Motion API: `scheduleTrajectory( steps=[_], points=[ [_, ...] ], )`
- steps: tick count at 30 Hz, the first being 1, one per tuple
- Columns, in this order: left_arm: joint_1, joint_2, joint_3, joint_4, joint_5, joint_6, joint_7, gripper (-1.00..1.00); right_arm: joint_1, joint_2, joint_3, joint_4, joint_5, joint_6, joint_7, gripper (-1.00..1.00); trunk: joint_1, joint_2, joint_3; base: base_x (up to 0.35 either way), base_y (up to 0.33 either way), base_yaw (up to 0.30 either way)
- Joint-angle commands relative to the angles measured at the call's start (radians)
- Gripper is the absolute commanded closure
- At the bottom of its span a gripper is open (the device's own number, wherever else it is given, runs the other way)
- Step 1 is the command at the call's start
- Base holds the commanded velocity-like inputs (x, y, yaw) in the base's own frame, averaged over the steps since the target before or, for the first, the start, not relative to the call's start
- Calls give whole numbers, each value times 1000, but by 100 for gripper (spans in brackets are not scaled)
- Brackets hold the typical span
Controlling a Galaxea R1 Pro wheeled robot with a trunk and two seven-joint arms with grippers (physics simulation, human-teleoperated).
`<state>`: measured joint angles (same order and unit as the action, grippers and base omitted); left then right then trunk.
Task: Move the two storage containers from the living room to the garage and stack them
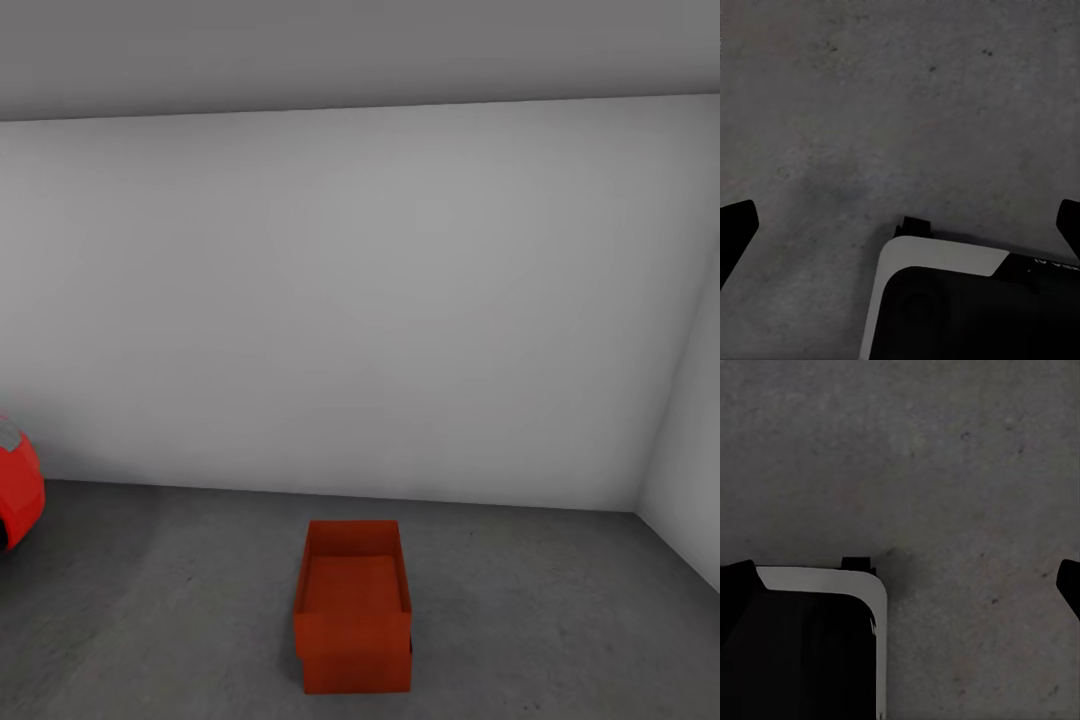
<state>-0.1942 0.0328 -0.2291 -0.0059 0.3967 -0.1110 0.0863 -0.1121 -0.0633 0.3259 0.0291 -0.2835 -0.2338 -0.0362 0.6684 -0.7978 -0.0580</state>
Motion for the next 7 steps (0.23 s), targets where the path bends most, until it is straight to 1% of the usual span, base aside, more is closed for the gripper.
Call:
scheduleTrajectory(
  steps=[1,7],
  points=[
    [-1,0,-8,0,8,-2,3,-100,-1,0,9,3,-8,-6,-1,-100,0,-1,-2,0,0,0],
    [-1,0,-9,0,7,-2,3,-100,-1,0,9,3,-8,-6,-1,-100,0,-1,-2,0,0,0]
  ],
)
